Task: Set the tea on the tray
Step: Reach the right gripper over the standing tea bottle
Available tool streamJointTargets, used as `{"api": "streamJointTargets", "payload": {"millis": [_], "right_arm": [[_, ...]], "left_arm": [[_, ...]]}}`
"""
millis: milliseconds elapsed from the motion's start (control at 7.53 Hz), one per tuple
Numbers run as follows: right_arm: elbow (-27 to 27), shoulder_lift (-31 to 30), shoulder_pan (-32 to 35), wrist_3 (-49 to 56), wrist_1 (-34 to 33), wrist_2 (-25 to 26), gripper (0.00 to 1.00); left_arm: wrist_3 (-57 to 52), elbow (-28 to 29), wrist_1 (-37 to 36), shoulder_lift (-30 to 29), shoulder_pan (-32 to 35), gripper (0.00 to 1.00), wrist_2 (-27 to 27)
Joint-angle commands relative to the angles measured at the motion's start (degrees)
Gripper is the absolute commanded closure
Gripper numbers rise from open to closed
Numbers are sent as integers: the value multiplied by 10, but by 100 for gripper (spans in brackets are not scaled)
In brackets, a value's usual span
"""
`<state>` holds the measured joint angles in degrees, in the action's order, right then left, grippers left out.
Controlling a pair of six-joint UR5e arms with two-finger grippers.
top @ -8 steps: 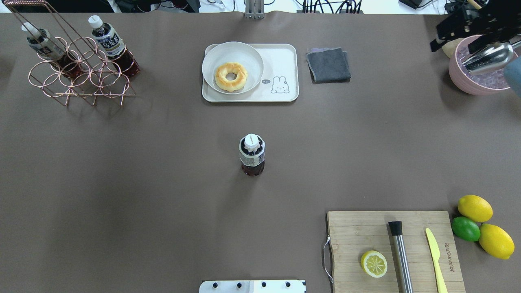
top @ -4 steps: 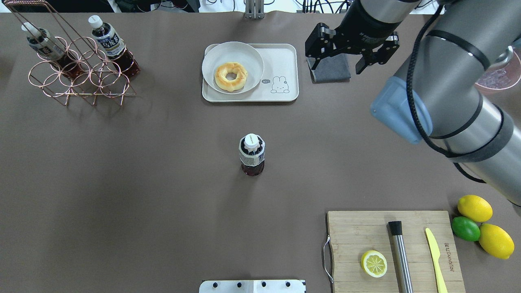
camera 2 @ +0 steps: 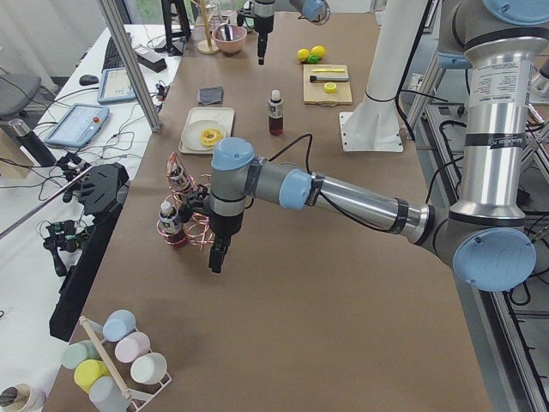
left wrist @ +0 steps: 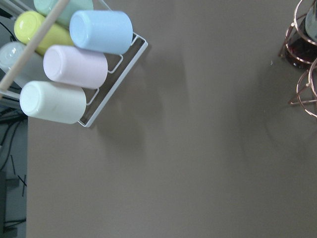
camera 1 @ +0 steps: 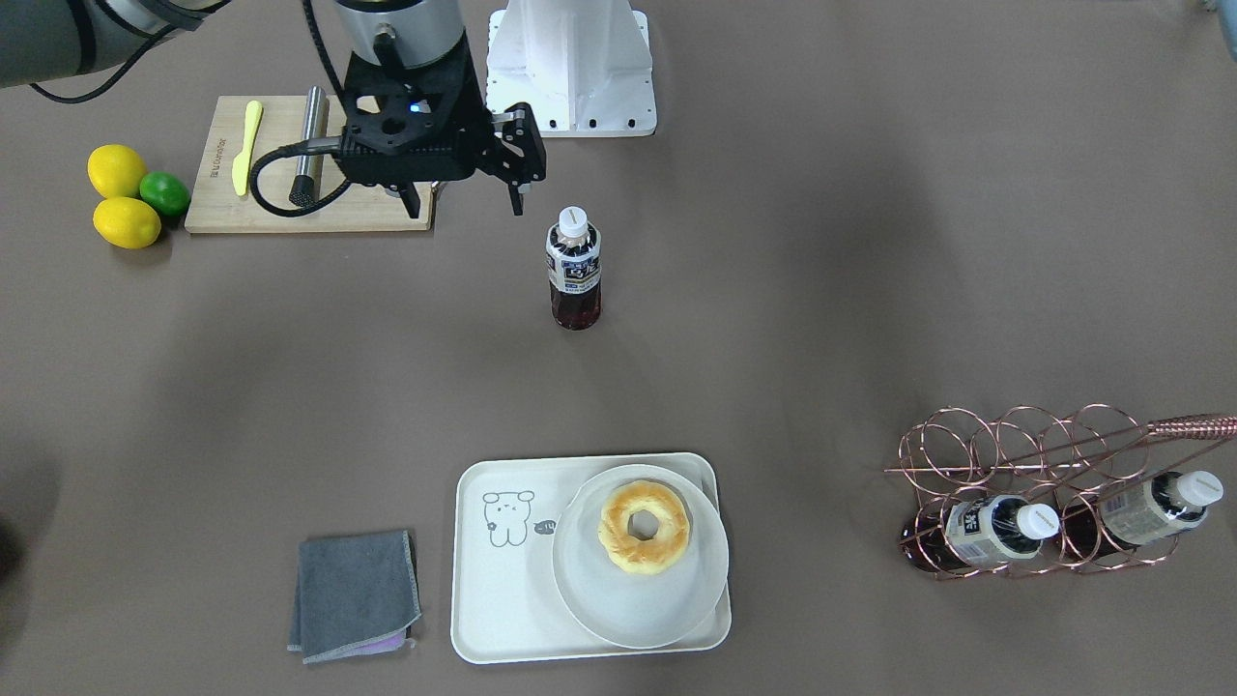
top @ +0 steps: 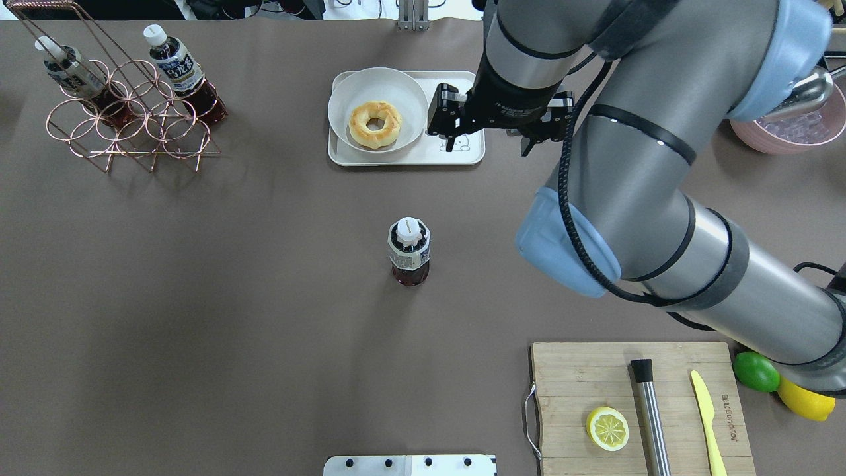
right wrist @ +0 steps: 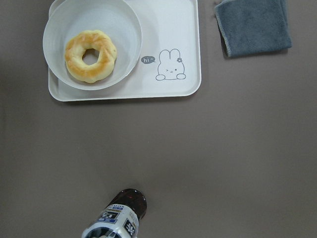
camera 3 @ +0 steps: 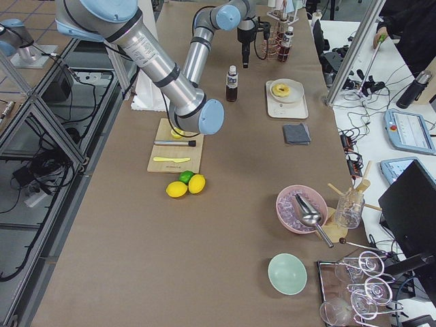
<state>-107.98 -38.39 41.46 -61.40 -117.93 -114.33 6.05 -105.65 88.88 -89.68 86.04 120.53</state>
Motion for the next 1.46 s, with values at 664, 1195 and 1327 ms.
{"api": "streamJointTargets", "payload": {"millis": [664,1195,1327], "right_arm": [[130,70,-78,-6,59,41,1],[119,54,-79,-6,62,40,5],[116,49,-79,-18,62,40,8]], "left_arm": [[-17,40,-39,18,43,2,160],[-17,41,-38,23,43,2,161],[-17,41,-37,23,43,2,161]]}}
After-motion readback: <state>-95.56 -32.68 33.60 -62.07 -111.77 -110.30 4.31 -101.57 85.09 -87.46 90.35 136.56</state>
